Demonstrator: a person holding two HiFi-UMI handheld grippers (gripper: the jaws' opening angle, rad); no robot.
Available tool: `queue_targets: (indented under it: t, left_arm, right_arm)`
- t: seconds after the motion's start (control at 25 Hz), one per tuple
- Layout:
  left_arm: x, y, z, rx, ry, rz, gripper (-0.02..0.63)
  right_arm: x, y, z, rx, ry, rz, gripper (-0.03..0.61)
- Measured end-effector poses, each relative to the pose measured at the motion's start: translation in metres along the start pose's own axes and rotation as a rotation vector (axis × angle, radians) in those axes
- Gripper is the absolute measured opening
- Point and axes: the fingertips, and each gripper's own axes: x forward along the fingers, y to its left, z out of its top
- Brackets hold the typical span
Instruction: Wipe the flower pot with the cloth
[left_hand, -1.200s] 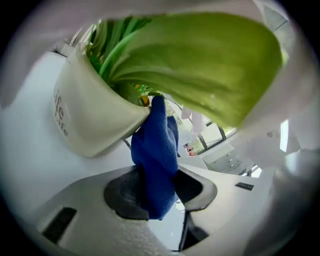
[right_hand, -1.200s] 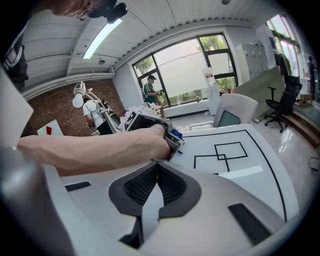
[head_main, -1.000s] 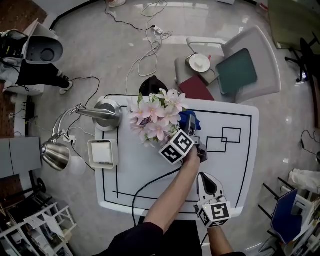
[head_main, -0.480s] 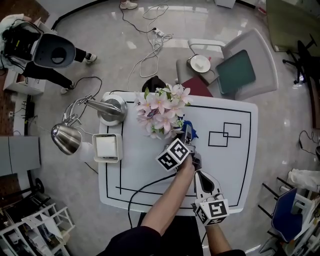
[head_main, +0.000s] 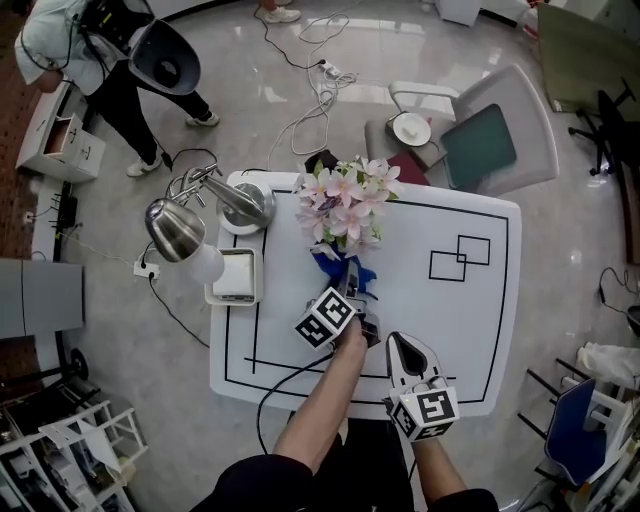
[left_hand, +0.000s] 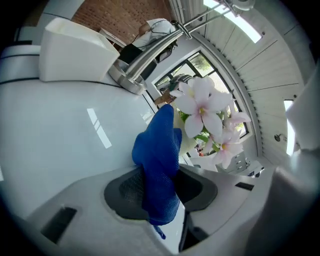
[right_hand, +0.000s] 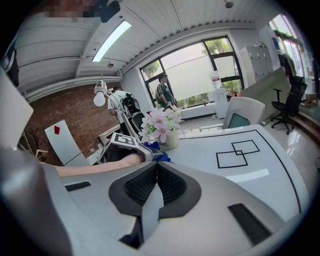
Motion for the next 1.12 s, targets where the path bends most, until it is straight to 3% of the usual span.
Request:
queue_targets:
  t: [0.2,0.64,0.84,1.12]
  left_arm:
    - [-0.034,0.024,0.014,0.069,-0.018,0.019,0.141]
    - [-0.133,0.017,0.02,0.478,-0.036,-0.045,0.141]
    - [-0.186,0.001,0.018,0.686,-0.058,-0.121,0.141]
    - [-0.262,-0.018,0.014,0.878,-0.109,-0.225,0.141]
  right_arm:
    - [-0.004,0.018,0.006,-0.02,-0.014,0.037,0.009]
    - [-0.026,0.059,0.024,-0.092,-0.062,0.123,0.009]
    - [-0.049,0.086,0.033,-0.106,-0.113,0.117,0.009]
    - [-0.083,0.135,0.011,-0.167,-0.153,0.089,0.009]
